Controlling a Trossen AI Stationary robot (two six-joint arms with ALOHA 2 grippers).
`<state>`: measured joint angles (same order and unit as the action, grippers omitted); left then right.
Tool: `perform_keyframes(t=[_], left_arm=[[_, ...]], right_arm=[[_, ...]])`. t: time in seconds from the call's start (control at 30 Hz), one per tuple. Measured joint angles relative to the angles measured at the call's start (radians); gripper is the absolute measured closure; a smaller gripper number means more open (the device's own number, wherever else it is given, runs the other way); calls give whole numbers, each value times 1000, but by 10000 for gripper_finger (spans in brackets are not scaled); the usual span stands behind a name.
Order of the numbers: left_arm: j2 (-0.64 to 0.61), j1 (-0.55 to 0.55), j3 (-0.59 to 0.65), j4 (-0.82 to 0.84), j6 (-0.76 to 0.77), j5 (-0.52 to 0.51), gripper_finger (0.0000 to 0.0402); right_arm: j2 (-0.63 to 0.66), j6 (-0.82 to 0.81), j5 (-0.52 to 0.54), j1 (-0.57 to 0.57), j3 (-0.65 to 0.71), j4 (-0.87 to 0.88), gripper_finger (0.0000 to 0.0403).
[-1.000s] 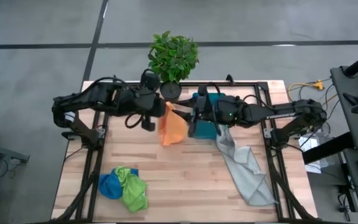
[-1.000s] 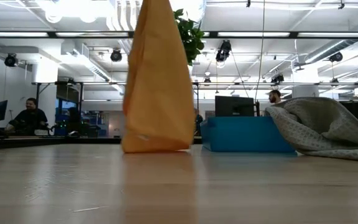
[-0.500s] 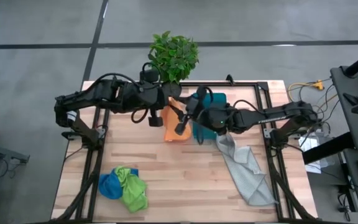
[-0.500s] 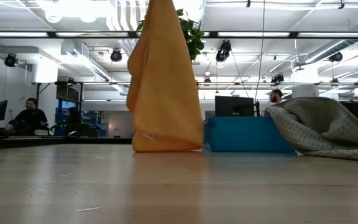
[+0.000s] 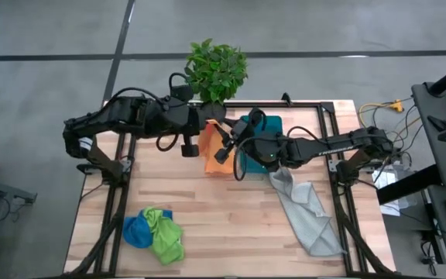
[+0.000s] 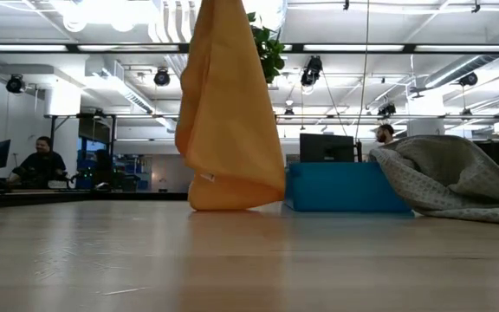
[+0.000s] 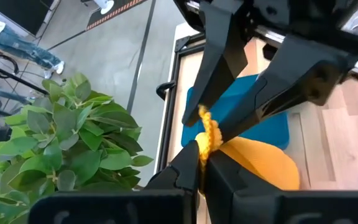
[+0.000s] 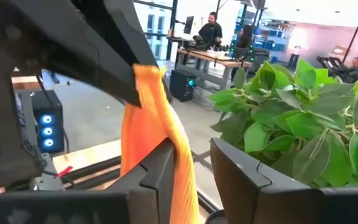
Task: Fold microfiber towels
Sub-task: Fold the orange microfiber towel
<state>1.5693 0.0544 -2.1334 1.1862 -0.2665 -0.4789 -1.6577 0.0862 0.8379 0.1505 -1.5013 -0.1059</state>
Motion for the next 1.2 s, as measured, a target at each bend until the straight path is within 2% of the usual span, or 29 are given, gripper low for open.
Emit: perform_keyframes(t=[0.2, 0.4, 0.57, 0.83, 1.03, 1.2], left_arm=[[-12, 0, 0, 0, -1, 7, 402], [-10, 0, 0, -2, -2, 51, 402], [-7, 0, 0, -7, -2, 63, 402], [-7, 1, 0, -56, -2, 127, 402], [-7, 1, -2, -59, -2, 129, 402], [-14, 0, -2, -47, -2, 129, 402]], right_arm=[[0, -7, -13, 0, 0, 6, 323], [0, -8, -105, 0, 0, 6, 328], [0, -34, -105, -2, 1, 8, 328], [0, -163, -104, -25, 2, 128, 322], [0, -194, -93, -24, 2, 145, 303], [0, -204, -76, -25, 2, 184, 305]])
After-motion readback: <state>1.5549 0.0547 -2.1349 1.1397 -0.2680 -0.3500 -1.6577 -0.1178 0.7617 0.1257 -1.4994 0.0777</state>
